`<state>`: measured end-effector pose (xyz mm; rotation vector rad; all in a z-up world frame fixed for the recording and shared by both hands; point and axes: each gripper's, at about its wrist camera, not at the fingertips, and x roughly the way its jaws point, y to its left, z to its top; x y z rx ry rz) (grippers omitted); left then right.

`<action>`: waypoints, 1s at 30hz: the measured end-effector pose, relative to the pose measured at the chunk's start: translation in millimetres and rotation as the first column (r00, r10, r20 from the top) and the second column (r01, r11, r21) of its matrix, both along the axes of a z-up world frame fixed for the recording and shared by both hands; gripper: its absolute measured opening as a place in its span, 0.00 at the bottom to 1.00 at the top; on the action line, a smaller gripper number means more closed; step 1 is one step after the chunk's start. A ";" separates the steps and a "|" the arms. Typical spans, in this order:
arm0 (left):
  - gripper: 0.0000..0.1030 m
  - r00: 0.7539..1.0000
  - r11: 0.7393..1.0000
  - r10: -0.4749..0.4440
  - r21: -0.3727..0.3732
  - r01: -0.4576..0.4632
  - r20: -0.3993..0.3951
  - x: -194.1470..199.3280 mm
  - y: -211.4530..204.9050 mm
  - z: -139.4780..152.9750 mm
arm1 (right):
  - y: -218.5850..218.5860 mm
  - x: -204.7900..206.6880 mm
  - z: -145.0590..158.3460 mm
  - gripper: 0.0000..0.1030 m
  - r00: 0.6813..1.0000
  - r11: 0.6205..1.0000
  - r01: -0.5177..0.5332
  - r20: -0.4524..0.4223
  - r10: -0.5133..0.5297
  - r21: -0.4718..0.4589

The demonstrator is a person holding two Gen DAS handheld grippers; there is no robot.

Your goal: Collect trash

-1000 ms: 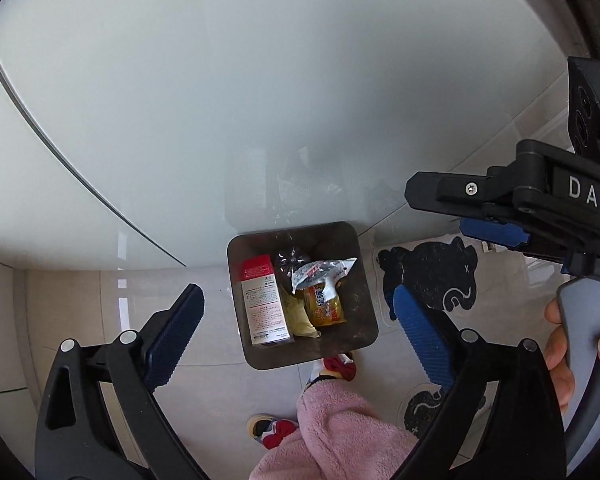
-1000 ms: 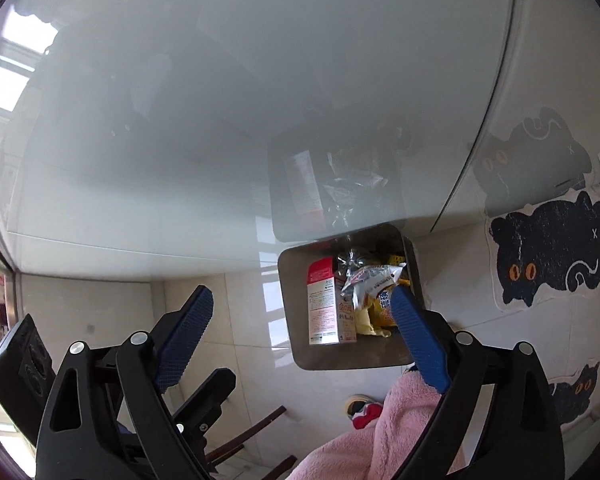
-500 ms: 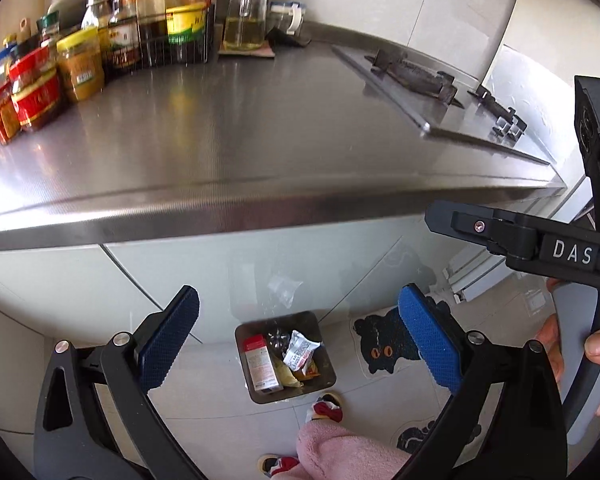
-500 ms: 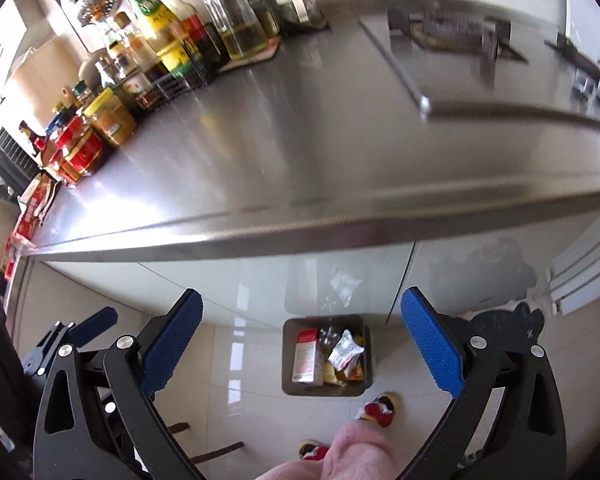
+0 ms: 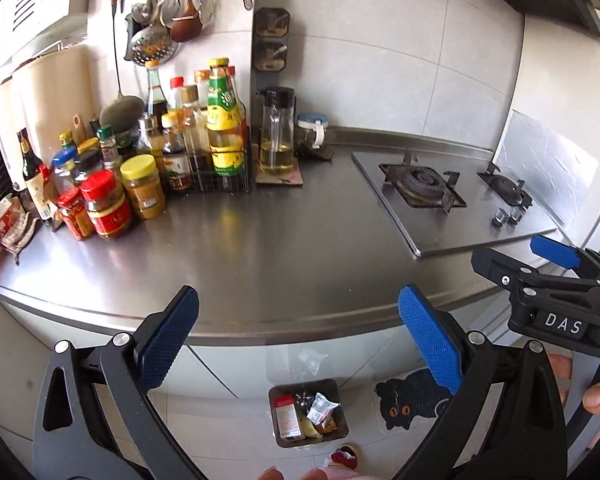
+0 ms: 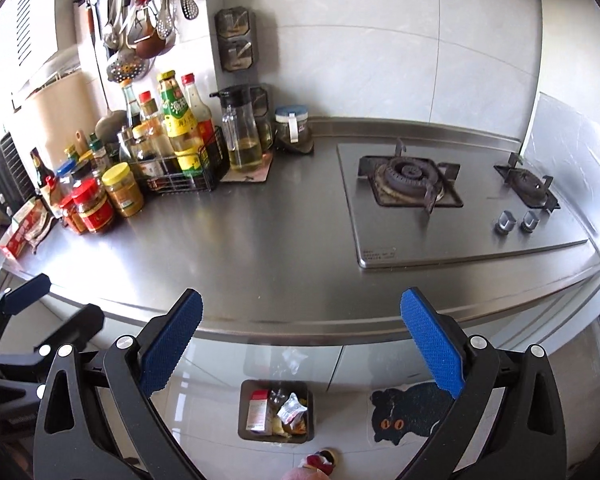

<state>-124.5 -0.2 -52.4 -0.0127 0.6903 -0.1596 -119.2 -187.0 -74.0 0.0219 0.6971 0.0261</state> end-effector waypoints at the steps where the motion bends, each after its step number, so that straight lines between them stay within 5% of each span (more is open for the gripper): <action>1: 0.92 1.000 1.000 0.016 0.000 -0.016 0.013 -1.1 2.6 8.0 | -0.1 -3.0 5.6 0.97 1.000 1.000 0.002 0.015 -0.002 -0.009; 12: 0.92 0.993 0.996 0.085 -0.024 -0.083 0.076 -7.3 16.3 64.1 | 5.7 -22.7 55.5 0.97 0.996 0.998 0.000 0.091 0.005 -0.056; 30: 0.92 0.993 0.997 0.075 -0.029 -0.072 0.092 -5.1 14.1 81.7 | -2.5 -18.0 72.5 0.97 0.997 0.998 0.039 0.069 -0.035 -0.050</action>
